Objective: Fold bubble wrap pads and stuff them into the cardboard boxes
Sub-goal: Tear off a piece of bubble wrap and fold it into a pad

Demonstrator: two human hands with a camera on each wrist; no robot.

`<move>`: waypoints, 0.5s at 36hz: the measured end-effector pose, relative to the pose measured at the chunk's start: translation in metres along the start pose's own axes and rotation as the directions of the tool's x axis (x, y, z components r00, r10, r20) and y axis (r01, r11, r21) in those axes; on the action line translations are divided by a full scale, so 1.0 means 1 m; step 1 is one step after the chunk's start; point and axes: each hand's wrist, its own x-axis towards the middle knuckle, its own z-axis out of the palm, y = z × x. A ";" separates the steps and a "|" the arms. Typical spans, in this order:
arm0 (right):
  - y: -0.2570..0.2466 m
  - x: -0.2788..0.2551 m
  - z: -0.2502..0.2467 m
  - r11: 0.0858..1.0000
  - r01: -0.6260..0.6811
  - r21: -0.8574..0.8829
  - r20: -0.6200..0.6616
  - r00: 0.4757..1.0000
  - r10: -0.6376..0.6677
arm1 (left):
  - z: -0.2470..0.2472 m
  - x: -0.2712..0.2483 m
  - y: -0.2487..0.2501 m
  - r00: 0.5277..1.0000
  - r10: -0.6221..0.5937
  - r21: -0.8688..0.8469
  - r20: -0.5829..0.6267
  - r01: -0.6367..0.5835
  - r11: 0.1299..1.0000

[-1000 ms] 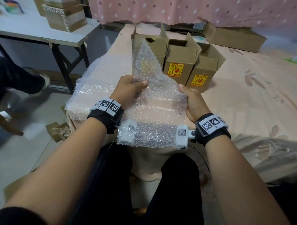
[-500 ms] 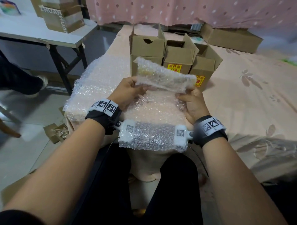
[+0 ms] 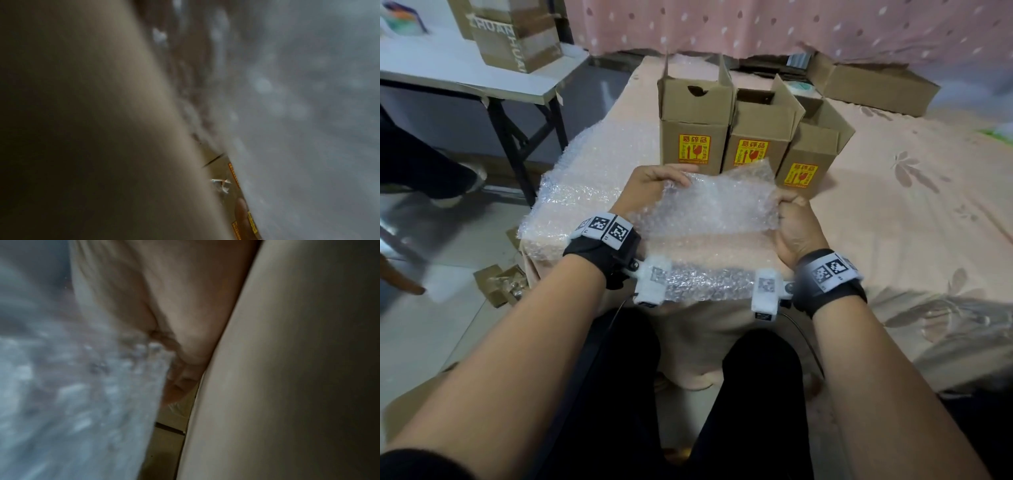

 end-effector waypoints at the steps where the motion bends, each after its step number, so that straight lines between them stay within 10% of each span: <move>1: 0.001 0.000 0.000 1.000 0.005 -0.021 -0.019 1.000 -0.006 | 0.001 0.000 0.001 1.000 0.000 0.081 -0.031 0.002 0.997; 9: -0.001 -0.003 -0.002 0.955 0.079 -0.285 0.035 0.997 -0.072 | 0.012 -0.006 0.003 0.996 -0.022 -0.058 -0.091 0.016 0.998; 18: -0.013 -0.010 -0.005 0.984 0.067 -0.166 0.064 0.996 -0.057 | 0.015 -0.006 0.008 0.977 -0.101 -0.155 -0.188 0.072 0.985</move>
